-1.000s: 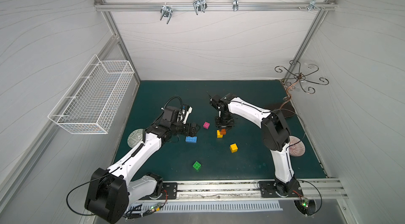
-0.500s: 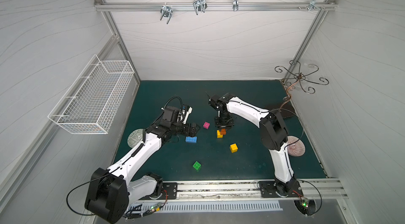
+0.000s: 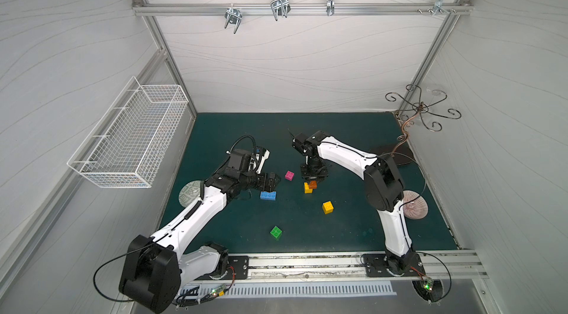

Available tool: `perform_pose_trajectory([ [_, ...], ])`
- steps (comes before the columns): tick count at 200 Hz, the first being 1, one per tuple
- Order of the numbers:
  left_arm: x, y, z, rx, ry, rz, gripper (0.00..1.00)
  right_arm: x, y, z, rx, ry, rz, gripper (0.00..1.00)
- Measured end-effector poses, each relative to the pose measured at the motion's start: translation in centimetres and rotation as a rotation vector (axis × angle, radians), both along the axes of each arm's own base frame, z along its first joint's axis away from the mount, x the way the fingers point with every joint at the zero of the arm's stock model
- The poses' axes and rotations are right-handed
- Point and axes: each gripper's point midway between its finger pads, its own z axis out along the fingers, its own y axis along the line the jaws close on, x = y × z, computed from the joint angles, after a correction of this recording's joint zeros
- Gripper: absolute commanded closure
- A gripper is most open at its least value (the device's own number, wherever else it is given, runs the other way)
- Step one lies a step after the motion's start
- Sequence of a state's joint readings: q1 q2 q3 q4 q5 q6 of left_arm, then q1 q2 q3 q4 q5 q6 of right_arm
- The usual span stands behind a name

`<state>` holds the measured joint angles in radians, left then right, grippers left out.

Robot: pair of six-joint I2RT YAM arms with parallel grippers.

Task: Assemble the number 4 with lego
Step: Assemble the lego brick with the lego brick.

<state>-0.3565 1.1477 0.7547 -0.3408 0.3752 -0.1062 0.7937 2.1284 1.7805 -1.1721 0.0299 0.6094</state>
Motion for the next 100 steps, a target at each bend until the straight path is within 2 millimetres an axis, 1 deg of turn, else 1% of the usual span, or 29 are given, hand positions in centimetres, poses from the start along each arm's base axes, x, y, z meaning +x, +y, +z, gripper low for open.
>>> perform_pose_trajectory([
  [100, 0.03, -0.07, -0.62, 0.007, 0.019, -0.002, 0.1, -0.05, 0.0, -0.14, 0.006, -0.007, 0.001, 0.82],
])
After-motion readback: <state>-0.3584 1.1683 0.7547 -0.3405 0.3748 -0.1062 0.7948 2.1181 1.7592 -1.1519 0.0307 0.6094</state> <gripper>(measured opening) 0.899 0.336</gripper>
